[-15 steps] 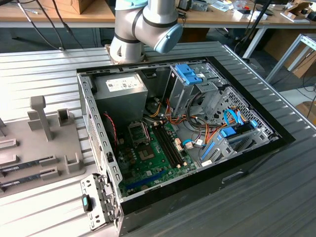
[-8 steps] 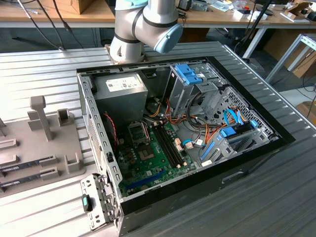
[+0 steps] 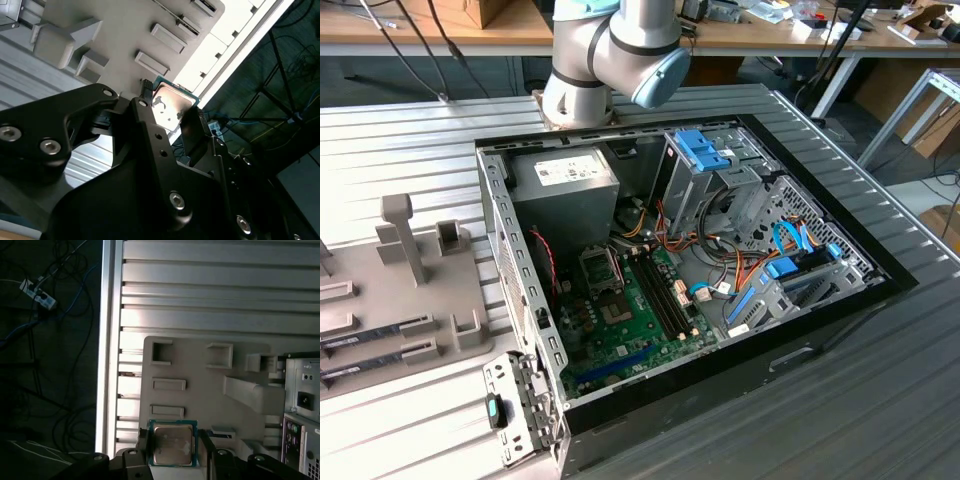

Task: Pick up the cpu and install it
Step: 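Pick up the cpu and move it towards the insertion slot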

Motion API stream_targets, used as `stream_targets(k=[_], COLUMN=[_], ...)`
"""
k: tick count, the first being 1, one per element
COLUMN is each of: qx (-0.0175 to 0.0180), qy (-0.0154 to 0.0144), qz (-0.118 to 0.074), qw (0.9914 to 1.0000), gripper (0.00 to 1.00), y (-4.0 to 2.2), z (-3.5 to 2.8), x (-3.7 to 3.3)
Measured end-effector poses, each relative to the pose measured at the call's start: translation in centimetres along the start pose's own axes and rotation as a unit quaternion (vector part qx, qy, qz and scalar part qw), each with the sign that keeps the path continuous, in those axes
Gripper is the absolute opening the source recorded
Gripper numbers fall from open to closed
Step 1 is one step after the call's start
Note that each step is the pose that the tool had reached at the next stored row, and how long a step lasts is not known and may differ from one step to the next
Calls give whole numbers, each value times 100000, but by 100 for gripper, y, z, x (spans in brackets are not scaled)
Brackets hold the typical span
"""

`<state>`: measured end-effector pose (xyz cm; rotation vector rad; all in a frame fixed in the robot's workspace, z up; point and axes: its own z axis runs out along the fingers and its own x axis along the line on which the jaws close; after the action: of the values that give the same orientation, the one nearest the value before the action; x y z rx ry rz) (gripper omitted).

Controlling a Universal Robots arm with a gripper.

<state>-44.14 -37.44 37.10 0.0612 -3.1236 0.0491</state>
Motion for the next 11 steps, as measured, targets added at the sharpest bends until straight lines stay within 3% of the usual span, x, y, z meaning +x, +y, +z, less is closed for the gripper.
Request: stream_targets(k=[11], qx=[0], qy=[-7], qz=[-1], qw=[100000], gripper=[47], y=[-3], z=[-99], x=[2])
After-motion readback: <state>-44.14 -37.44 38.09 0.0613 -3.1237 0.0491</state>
